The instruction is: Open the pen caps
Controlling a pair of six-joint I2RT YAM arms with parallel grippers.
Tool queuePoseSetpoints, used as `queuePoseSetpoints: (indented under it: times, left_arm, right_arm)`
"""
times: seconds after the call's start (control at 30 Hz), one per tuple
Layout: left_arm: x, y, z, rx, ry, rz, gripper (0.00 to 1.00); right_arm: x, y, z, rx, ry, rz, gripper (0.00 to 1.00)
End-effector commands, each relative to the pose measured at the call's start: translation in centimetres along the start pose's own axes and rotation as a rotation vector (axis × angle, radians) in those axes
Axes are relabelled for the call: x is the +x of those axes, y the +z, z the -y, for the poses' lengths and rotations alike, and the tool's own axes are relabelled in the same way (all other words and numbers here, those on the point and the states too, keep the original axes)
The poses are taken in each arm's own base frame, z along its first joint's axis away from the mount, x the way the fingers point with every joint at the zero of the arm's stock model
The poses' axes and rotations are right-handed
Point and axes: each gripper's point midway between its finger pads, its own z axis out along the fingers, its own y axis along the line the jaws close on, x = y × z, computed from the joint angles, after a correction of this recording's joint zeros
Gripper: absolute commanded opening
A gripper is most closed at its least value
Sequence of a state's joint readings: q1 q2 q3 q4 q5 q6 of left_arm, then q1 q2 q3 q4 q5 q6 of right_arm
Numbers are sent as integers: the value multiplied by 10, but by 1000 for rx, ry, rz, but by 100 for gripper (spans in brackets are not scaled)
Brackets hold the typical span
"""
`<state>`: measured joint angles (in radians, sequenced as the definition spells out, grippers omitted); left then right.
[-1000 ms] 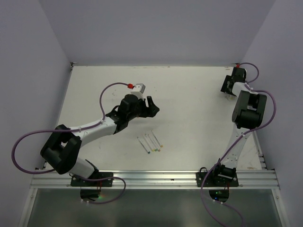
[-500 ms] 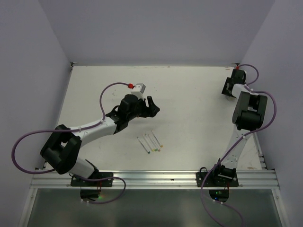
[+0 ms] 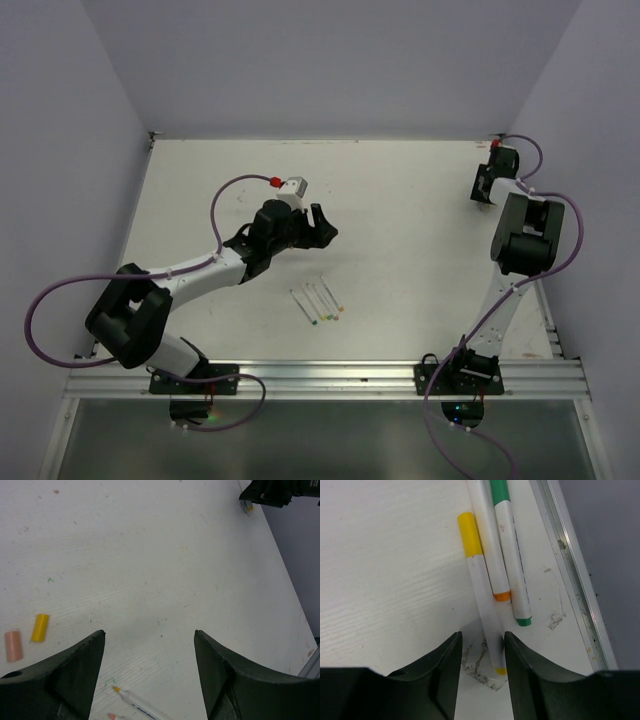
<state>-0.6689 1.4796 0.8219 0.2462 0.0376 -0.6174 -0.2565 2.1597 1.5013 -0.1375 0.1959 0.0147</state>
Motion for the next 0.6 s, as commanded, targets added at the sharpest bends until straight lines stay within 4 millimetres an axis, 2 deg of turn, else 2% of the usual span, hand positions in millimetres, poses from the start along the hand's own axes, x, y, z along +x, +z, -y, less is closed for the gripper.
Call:
queuePoseSetpoints:
  times: [0.0, 0.2, 0.23, 0.33, 0.47, 0.5, 0.57]
  left_arm:
    - [-13, -2, 8, 29, 15, 51, 75]
    - [-15, -3, 8, 27, 17, 56, 75]
    - [-15, -3, 7, 27, 18, 56, 75]
    - [-14, -1, 7, 25, 18, 52, 75]
    - [-15, -1, 7, 25, 19, 55, 75]
    - [-13, -1, 6, 24, 19, 51, 76]
    - [-13, 0, 6, 24, 17, 51, 76]
  right_arm:
    - [50, 14, -9, -54, -75, -145, 43]
    - [57, 17, -9, -60, -99, -158, 40]
    - [58, 16, -9, -64, -101, -162, 33]
    - [61, 17, -7, -58, -119, -165, 20]
    - [65, 20, -6, -44, -137, -177, 10]
    - [66, 20, -5, -45, -141, -180, 3]
    - [65, 18, -7, -41, -149, -176, 0]
